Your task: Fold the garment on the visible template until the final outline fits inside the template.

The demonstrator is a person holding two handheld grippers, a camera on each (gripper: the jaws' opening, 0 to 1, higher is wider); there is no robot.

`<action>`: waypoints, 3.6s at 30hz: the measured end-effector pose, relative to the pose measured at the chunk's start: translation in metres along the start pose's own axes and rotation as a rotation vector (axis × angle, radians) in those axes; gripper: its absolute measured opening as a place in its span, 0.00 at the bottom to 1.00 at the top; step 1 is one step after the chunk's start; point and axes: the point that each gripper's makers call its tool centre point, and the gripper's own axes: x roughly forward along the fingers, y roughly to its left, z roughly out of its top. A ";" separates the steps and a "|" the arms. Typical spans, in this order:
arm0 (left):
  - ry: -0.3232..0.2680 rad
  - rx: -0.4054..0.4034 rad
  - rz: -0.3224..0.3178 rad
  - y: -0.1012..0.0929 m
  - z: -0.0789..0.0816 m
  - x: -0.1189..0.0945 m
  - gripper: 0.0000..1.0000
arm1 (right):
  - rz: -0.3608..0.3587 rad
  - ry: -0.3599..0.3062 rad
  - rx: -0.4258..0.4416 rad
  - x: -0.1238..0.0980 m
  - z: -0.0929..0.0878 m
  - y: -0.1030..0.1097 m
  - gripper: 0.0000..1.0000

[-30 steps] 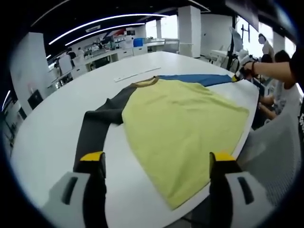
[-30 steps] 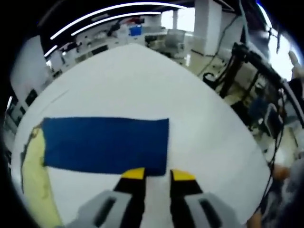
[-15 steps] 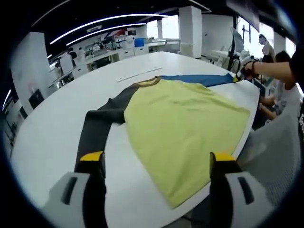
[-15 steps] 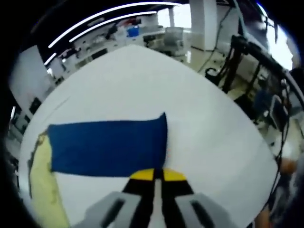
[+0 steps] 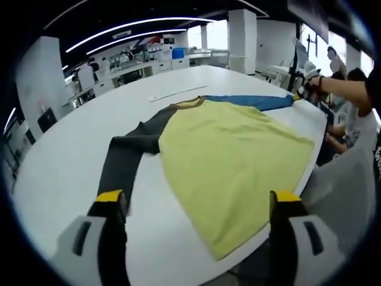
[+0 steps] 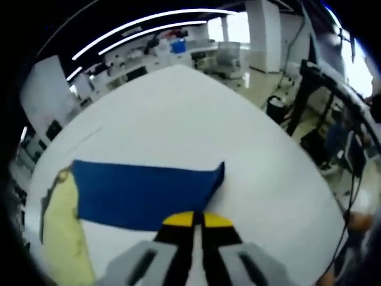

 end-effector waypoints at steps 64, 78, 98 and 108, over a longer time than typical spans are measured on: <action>-0.078 -0.090 -0.059 -0.030 0.023 -0.015 0.96 | 0.447 -0.004 -0.358 0.002 0.017 0.283 0.00; -0.066 -0.091 -0.059 -0.027 0.015 -0.015 0.96 | 0.511 0.008 -0.452 -0.004 0.010 0.334 0.00; -0.048 -0.077 -0.075 -0.026 0.011 -0.010 0.94 | 0.613 0.021 -0.515 -0.020 -0.005 0.407 0.00; -0.045 -0.085 -0.068 -0.023 0.008 -0.011 0.94 | 0.665 0.027 -0.550 -0.025 -0.013 0.442 0.00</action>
